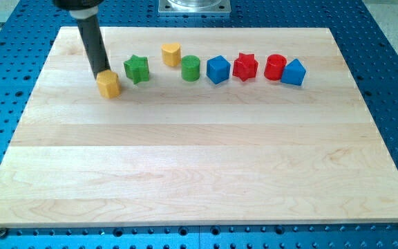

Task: Slide the triangle below the red star

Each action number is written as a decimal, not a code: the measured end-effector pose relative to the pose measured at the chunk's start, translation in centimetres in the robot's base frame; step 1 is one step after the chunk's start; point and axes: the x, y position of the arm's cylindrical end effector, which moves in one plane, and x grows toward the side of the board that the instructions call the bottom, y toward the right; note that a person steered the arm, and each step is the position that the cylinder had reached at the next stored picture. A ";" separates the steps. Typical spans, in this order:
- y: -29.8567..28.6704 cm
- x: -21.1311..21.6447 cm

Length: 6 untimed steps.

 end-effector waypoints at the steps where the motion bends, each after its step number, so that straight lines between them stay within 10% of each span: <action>1: 0.6 2.0; 4: 5.8 -10.2; 6: 23.0 -15.1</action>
